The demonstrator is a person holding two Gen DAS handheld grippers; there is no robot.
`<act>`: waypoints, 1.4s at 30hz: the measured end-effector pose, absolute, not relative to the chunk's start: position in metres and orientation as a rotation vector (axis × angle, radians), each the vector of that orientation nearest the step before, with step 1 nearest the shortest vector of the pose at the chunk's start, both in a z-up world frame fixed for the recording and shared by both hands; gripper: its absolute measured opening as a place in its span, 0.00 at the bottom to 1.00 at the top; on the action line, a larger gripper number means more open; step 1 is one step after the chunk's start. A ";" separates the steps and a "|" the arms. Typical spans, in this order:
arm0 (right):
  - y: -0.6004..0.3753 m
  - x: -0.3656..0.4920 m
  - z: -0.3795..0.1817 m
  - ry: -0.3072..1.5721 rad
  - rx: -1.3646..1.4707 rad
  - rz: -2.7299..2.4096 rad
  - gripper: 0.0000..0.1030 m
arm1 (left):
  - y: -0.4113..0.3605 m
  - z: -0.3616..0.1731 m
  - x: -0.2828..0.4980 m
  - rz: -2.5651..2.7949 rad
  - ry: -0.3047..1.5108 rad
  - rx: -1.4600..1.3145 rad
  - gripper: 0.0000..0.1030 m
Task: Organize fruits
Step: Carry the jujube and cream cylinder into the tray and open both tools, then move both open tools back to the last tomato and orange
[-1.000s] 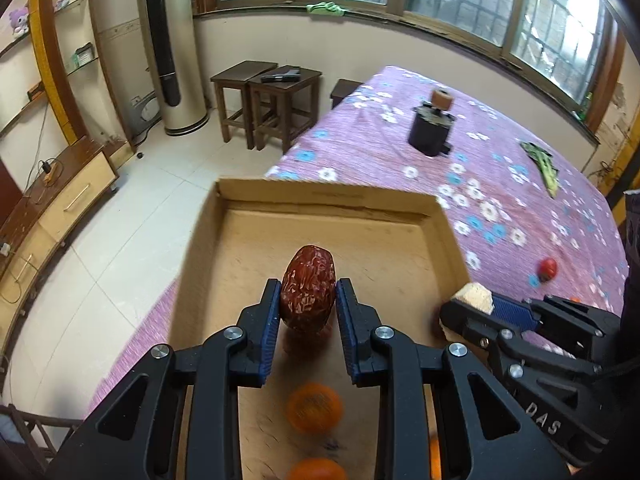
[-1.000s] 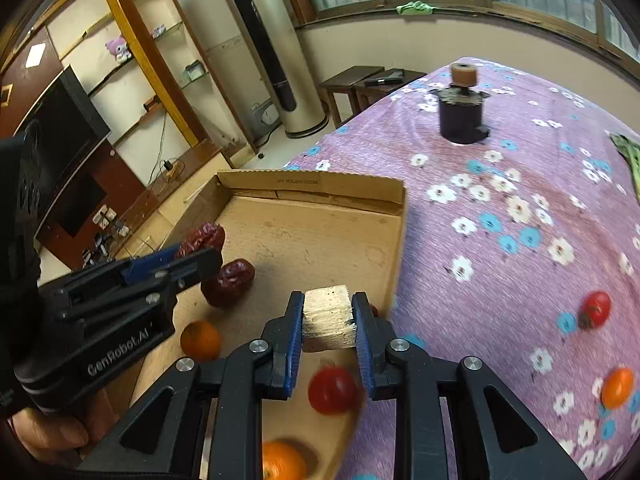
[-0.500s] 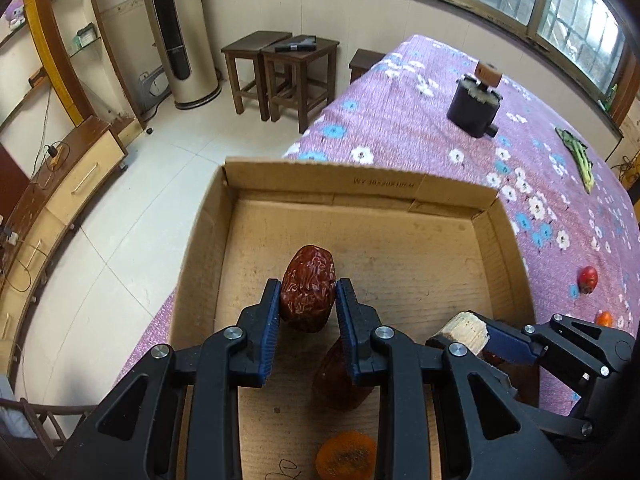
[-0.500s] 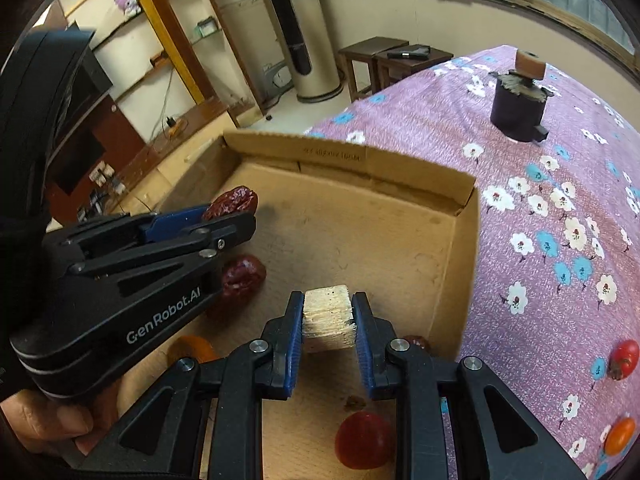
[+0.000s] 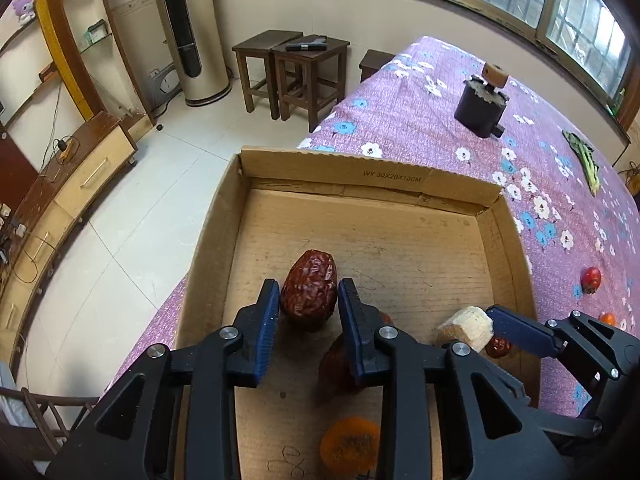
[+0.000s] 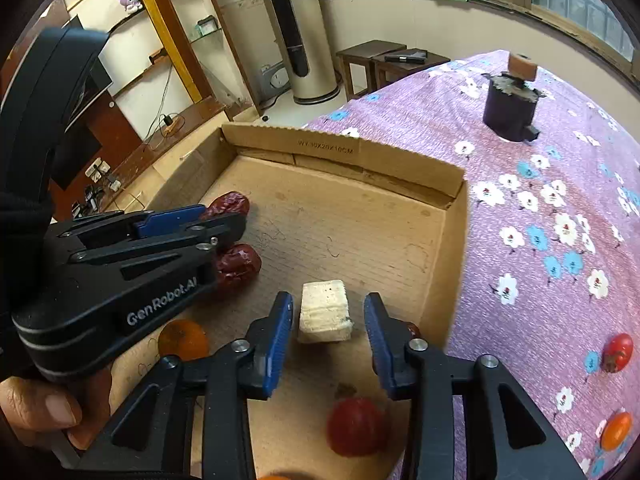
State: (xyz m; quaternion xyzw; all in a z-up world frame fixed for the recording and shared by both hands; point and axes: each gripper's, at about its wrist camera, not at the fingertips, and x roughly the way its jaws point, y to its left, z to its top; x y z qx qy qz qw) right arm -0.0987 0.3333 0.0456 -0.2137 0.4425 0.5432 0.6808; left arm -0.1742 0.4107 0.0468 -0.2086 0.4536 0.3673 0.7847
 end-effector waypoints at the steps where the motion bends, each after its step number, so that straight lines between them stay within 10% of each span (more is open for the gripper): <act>1: 0.331 -0.098 0.047 0.992 -0.476 1.218 0.38 | 0.409 0.048 -0.175 0.792 0.972 -0.449 0.27; 42: 0.130 -0.031 0.053 1.020 -0.223 0.973 0.45 | 0.276 0.081 -0.130 0.537 0.900 -0.355 0.39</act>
